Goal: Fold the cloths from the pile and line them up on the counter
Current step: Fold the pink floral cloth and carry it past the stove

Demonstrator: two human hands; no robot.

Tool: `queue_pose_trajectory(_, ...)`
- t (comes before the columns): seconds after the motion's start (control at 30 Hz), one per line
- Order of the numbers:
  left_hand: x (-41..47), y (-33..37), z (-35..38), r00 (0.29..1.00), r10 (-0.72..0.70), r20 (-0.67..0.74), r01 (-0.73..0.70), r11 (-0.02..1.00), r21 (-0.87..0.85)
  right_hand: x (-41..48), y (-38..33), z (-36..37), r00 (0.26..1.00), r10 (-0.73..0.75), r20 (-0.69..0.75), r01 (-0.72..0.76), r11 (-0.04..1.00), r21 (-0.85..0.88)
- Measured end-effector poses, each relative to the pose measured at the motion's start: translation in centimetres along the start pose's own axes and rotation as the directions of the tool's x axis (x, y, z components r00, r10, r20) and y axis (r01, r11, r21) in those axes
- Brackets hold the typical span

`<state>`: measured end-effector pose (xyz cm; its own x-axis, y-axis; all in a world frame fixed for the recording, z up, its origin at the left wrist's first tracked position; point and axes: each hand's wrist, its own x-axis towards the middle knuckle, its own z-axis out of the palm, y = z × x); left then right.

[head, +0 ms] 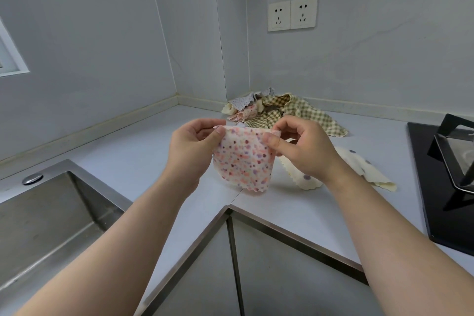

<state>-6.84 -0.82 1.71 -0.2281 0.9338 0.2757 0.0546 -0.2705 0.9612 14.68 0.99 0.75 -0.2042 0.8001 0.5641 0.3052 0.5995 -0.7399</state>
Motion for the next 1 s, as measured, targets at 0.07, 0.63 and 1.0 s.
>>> queue_pose_trajectory(0.07,0.0,-0.2,0.1,0.999,0.030,-0.018,-0.030,0.999,0.020,0.1,0.4,0.3,1.000,0.023,-0.003,-0.023,0.998,0.054)
queue_pose_trajectory(0.63,-1.3,-1.6,2.3,0.988,-0.023,-0.152,0.049,0.985,0.166,-0.5,-0.1,3.7,0.969,0.117,-0.219,-0.082,0.983,0.162)
queue_pose_trajectory(1.0,-2.6,-3.7,3.6,0.940,-0.164,-0.300,0.185,0.982,0.043,-1.7,0.3,6.4,0.970,-0.022,-0.242,-0.019,0.985,-0.169)
